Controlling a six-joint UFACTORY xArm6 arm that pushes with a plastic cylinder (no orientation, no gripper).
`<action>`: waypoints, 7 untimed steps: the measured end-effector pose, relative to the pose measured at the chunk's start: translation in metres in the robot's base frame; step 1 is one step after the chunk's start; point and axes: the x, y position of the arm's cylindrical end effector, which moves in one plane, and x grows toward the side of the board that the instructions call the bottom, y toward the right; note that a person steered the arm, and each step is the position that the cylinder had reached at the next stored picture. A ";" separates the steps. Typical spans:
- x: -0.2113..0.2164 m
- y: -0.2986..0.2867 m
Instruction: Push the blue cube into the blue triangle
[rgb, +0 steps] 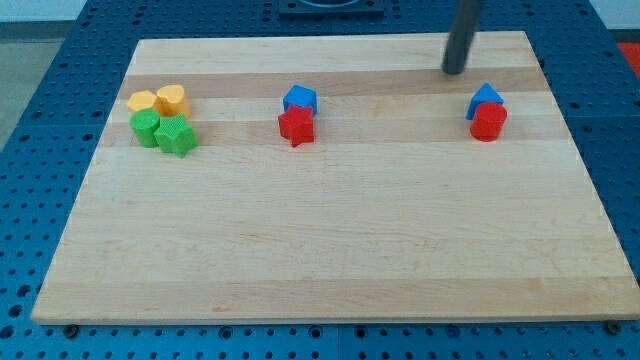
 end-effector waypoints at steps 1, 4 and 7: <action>-0.003 -0.055; 0.002 -0.210; 0.080 -0.254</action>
